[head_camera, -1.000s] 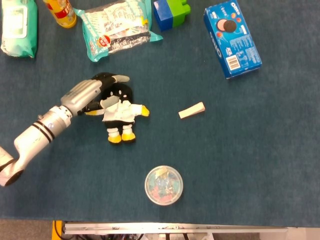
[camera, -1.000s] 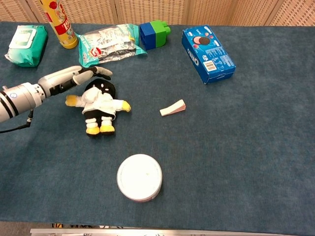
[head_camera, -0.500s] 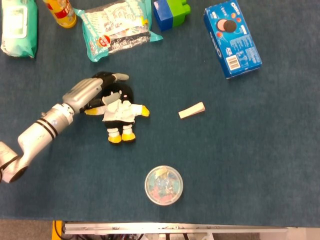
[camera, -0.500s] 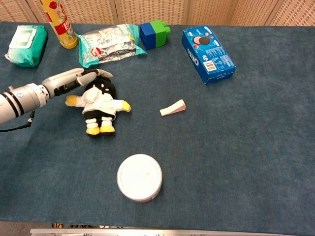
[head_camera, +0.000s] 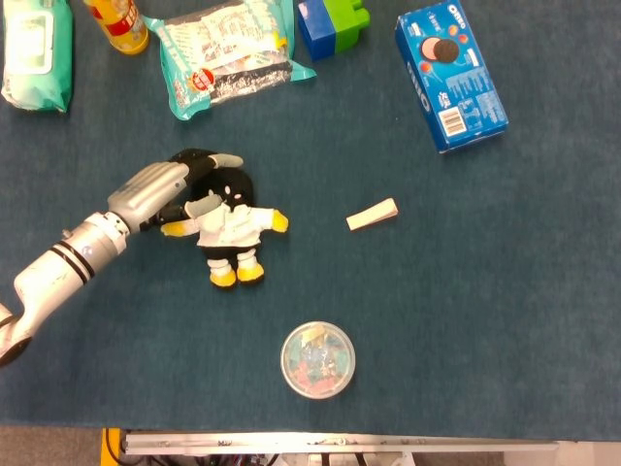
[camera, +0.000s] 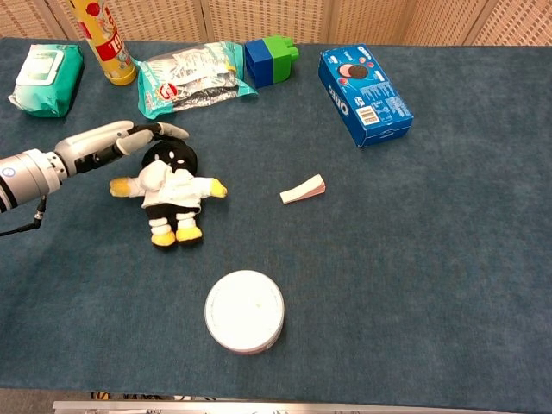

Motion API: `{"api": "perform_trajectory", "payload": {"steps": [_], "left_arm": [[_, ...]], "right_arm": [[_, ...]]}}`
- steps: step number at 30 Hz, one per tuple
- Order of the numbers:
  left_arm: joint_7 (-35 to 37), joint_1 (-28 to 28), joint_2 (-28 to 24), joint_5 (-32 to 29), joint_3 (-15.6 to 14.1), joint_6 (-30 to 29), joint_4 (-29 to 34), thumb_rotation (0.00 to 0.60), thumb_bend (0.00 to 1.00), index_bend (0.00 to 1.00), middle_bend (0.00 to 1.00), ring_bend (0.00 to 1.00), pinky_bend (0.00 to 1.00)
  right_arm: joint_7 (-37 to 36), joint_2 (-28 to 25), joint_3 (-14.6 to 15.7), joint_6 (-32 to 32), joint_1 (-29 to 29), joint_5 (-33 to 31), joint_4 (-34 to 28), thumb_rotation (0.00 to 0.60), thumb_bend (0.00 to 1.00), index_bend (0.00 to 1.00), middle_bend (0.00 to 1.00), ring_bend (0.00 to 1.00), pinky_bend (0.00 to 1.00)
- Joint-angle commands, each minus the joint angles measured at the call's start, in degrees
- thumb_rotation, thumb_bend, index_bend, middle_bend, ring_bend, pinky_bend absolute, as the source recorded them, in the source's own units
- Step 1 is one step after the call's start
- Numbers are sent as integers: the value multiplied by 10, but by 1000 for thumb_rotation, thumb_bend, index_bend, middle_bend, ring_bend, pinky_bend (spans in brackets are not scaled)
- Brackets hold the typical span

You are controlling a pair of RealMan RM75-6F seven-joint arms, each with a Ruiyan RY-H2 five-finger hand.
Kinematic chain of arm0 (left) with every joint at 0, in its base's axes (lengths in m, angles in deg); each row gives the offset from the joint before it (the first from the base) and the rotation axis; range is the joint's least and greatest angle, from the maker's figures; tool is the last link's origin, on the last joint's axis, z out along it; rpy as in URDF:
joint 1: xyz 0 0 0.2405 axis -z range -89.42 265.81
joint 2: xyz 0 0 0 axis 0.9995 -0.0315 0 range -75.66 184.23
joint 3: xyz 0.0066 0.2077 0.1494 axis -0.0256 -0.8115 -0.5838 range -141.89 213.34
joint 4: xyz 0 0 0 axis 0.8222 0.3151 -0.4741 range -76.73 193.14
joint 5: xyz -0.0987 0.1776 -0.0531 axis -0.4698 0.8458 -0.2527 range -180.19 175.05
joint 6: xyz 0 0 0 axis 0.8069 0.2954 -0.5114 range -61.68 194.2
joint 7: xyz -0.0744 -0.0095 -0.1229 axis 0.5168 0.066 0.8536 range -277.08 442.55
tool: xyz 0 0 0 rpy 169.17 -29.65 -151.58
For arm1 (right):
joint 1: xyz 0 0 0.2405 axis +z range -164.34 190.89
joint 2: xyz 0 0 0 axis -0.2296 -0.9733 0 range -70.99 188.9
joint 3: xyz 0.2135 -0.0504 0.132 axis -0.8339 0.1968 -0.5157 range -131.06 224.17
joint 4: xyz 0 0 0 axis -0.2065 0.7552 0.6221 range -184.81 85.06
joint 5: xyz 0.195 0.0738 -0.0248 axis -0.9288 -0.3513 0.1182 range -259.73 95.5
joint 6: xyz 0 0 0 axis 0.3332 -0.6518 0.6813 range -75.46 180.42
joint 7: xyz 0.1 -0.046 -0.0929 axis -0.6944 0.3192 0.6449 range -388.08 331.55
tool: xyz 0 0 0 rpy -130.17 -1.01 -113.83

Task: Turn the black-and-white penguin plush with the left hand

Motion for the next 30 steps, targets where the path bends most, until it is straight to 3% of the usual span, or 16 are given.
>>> {"api": "perform_trajectory", "payload": {"steps": [1, 12, 30], "left_arm": [[-1, -1, 0, -8, 4, 6, -3, 3, 48, 128, 180, 94, 44], [13, -7, 13, -16, 2, 22, -28, 5, 48, 128, 180, 94, 44], [-5, 2, -8, 6, -3, 6, 29, 6, 48, 128, 181, 94, 44]], "right_arm": [[1, 1, 0, 0, 0, 0, 0, 600, 0, 0, 0, 0, 0], [2, 0, 0, 0, -1, -2, -1, 600, 0, 0, 0, 0, 0], [-2, 1, -1, -4, -4, 0, 2, 600, 0, 0, 0, 0, 0]]}}
